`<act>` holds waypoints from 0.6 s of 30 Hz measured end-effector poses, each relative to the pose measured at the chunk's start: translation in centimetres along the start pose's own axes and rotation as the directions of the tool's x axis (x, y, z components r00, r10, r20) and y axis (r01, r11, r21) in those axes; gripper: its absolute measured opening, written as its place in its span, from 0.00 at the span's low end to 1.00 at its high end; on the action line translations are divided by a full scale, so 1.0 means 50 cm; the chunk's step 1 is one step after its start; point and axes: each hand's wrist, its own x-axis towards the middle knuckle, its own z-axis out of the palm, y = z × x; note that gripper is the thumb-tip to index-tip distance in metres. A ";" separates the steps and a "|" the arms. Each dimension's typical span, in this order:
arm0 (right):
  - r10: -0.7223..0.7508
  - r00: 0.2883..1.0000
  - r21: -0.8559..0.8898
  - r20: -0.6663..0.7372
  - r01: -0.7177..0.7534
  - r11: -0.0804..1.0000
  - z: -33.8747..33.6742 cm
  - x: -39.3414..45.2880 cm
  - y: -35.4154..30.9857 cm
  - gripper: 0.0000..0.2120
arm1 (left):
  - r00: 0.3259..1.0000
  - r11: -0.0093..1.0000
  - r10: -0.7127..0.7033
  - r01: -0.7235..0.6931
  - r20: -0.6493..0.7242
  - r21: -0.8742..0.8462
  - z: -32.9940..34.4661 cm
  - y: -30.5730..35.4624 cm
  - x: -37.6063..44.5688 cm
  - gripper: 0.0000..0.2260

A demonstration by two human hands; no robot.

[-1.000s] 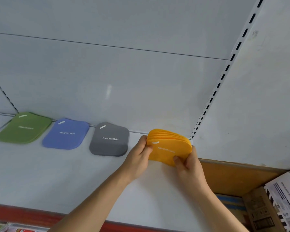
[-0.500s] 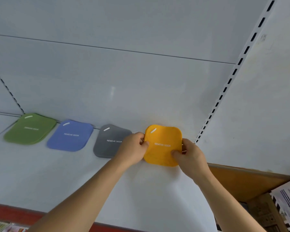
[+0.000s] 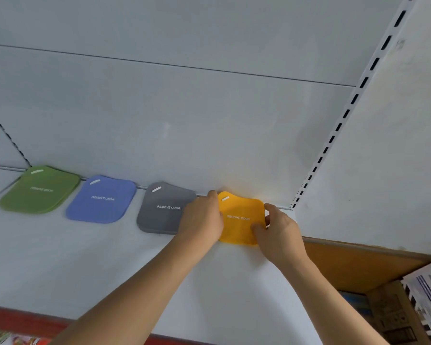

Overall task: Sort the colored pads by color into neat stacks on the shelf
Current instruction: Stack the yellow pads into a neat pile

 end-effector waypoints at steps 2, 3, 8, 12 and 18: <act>-0.027 0.999 -0.019 -0.021 0.027 0.999 0.003 -0.002 -0.001 0.26 | 1.000 0.999 0.006 -0.006 0.006 0.036 -0.001 0.003 0.000 0.06; -0.043 0.998 -0.031 -0.035 0.042 0.999 0.003 -0.006 0.000 0.25 | 1.000 0.999 0.012 -0.012 0.006 0.053 -0.001 0.003 -0.001 0.06; -0.204 0.976 -0.246 -0.079 0.179 0.953 0.004 -0.032 0.028 0.28 | 0.994 0.985 0.110 -0.108 -0.012 0.135 -0.006 -0.008 -0.039 0.18; -0.322 0.947 -0.326 0.020 0.310 0.893 -0.010 -0.047 0.048 0.43 | 0.970 0.932 0.239 -0.240 0.039 0.272 0.000 -0.030 -0.068 0.34; -0.335 0.939 -0.369 0.079 0.340 0.865 -0.016 -0.043 0.052 0.39 | 0.939 0.880 0.321 -0.343 0.119 0.329 -0.014 -0.044 -0.051 0.32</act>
